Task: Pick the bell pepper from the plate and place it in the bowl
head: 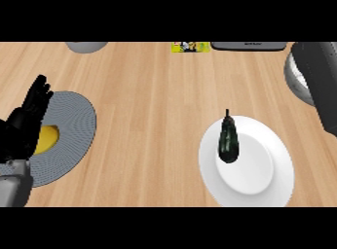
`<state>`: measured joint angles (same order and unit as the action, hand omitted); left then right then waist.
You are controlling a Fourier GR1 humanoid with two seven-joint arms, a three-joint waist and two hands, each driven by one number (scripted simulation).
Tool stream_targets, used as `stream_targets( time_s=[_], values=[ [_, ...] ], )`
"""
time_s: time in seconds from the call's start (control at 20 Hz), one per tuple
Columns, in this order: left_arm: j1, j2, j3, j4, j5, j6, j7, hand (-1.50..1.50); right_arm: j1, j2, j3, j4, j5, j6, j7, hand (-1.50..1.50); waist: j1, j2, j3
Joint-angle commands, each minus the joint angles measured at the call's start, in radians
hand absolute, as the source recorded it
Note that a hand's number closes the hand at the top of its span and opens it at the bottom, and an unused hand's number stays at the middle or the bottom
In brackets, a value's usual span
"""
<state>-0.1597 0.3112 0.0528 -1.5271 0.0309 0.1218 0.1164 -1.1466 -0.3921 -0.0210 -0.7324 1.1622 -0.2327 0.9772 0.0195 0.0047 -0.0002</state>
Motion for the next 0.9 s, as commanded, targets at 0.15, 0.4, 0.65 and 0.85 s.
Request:
stream_targets(
  time_s=[0.15, 0.4, 0.65, 0.85],
  values=[
    [-0.004, 0.012, 0.017, -0.014, 0.018, -0.035, 0.021, 0.00, 0.081, -0.081, -0.130, 0.130, -0.087, -0.196, -0.201, 1.50, 0.005, 0.005, 0.001],
    [0.041, -0.019, 0.009, -0.051, -0.010, -0.001, 0.003, 0.00, 0.108, -0.188, -0.216, 0.237, -0.159, -0.238, -0.379, 1.50, 0.012, 0.007, 0.002],
    [-0.010, -0.023, 0.021, 0.017, -0.005, -0.019, -0.019, 0.00, 0.108, -0.193, -0.260, 0.379, -0.178, -0.340, -0.484, 1.50, 0.019, 0.013, 0.002],
    [0.001, 0.019, 0.043, -0.018, 0.021, -0.068, 0.002, 0.00, 0.064, -0.264, -0.301, 0.440, -0.212, -0.309, -0.568, 1.50, 0.032, 0.015, 0.003]
  ],
)
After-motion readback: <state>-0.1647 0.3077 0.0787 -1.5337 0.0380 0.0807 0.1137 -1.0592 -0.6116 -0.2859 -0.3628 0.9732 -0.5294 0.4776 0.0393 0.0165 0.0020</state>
